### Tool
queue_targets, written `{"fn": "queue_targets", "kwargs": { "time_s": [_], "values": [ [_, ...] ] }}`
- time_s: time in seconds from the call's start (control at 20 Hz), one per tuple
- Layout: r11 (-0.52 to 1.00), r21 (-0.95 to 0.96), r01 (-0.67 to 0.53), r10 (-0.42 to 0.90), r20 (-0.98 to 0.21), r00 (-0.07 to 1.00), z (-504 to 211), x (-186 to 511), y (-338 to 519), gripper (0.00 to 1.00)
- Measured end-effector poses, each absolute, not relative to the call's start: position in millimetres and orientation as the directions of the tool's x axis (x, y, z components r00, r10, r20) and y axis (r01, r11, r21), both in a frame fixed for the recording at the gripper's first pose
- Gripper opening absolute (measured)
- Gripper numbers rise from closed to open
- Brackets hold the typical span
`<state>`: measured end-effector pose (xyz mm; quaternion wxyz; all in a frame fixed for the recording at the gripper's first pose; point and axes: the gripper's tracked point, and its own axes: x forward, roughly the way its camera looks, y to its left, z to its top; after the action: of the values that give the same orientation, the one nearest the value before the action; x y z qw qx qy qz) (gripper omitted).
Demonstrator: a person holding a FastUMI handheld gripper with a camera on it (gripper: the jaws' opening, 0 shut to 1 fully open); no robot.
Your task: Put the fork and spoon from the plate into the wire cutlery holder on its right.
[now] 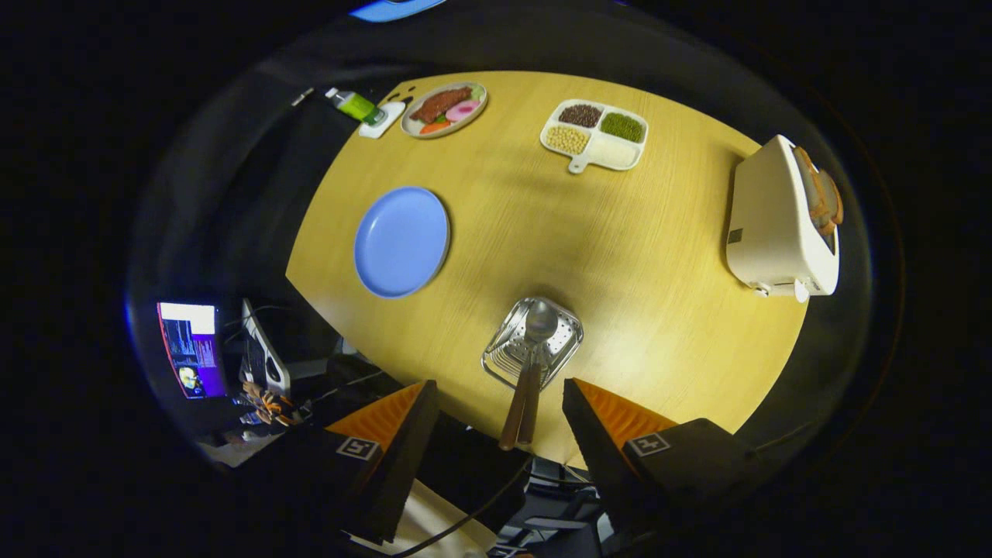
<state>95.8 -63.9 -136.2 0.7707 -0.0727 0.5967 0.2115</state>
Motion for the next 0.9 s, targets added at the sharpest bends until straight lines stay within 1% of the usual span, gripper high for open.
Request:
{"fn": "queue_targets", "kwargs": {
  "time_s": [0.15,0.25,0.3,0.45,0.65,0.9],
  "values": [
    [0.920,0.140,-0.366,0.274,-0.898,0.345,-105,99,-63,0.99],
    [0.930,0.153,-0.334,0.305,-0.829,0.469,-79,104,-59,1.00],
    [0.932,0.157,-0.327,0.314,-0.799,0.513,-69,103,-58,0.99],
    [0.945,0.119,-0.304,0.296,-0.702,0.647,-38,99,-64,1.00],
    [0.961,0.039,-0.272,0.246,-0.565,0.788,8,79,-76,1.00],
    [0.973,0.000,-0.233,0.217,-0.362,0.906,54,50,-76,0.99]
  ]
}}
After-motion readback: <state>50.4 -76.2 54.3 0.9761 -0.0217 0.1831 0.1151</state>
